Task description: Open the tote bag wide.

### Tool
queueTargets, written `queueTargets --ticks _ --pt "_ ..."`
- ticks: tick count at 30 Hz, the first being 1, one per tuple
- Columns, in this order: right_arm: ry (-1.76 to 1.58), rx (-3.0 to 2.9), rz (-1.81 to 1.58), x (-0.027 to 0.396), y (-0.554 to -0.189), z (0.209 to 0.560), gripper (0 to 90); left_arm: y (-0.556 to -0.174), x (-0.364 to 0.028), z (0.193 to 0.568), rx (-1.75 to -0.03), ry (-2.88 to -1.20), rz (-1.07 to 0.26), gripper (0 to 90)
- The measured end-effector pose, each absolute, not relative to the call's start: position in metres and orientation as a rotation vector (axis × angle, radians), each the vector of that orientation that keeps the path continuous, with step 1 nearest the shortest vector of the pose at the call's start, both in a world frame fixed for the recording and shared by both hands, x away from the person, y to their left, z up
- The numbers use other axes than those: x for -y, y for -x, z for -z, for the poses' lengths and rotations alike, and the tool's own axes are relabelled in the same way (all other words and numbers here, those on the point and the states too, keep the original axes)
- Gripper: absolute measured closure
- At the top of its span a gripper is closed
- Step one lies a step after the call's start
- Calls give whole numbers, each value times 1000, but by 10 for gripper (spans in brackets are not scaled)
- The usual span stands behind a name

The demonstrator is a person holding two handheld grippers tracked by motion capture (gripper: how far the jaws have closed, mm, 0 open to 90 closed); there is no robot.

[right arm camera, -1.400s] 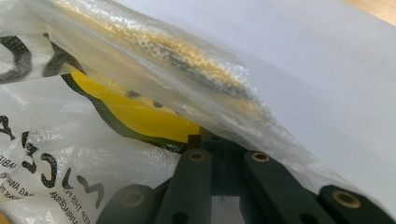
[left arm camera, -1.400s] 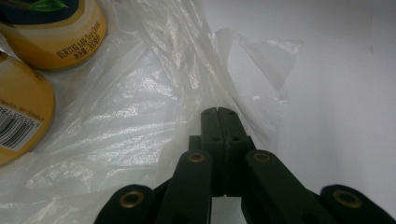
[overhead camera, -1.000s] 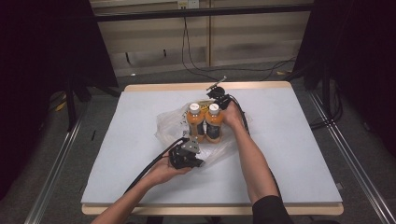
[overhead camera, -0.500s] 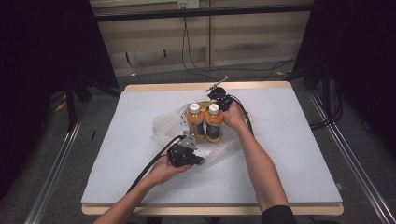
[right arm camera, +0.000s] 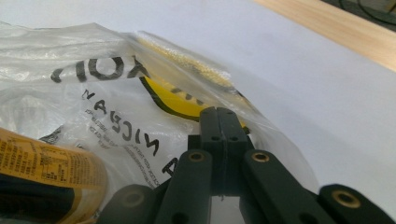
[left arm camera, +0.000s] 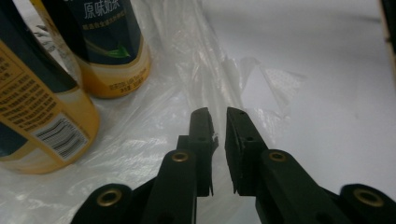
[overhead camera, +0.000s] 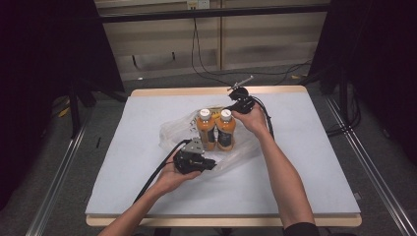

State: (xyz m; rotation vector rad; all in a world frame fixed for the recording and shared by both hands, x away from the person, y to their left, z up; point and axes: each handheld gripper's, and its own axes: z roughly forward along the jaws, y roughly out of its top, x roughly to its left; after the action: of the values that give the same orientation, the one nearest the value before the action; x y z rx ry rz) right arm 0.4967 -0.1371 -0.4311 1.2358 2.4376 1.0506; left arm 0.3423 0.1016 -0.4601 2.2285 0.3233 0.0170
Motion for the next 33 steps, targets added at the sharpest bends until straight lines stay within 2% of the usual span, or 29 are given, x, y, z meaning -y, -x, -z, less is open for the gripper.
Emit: queueTargets --ticks 9,10,12,16,18,19,22,25,28,30,33 --pt "-1209 -2367 -1156 156 -479 413 900 -340 -105 452 -335 -2190 -84 693" --pt "-1215 -2348 -1164 161 -476 410 848 -341 -107 451 -332 -2181 -82 676" --pt "-1209 -2323 -1184 167 -470 408 814 -341 -110 448 -355 -2159 -88 643" --pt "-1194 -2287 -1158 177 -459 404 673 -343 -115 445 -379 -2139 -106 571" --pt "-1200 -2245 -1148 183 -452 403 538 -341 -118 443 -374 -2149 -152 562" --pt "-1203 -2241 -1159 186 -450 402 498 -340 -119 443 -382 -2140 -154 544" --pt "-1209 -2219 -1149 192 -442 402 306 -338 -122 439 -402 -2142 -177 429" --pt "-1190 -2189 -1170 198 -431 401 194 -336 -125 435 -420 -2123 -202 338" --pt "-1187 -2186 -1202 202 -423 398 120 -337 -131 430 -453 -2100 -223 256" --pt "-1172 -2176 -1236 205 -415 396 107 -336 -134 428 -468 -2097 -243 191" --pt "-1156 -2176 -1268 211 -403 392 75 -335 -142 424 -486 -2080 -265 145"
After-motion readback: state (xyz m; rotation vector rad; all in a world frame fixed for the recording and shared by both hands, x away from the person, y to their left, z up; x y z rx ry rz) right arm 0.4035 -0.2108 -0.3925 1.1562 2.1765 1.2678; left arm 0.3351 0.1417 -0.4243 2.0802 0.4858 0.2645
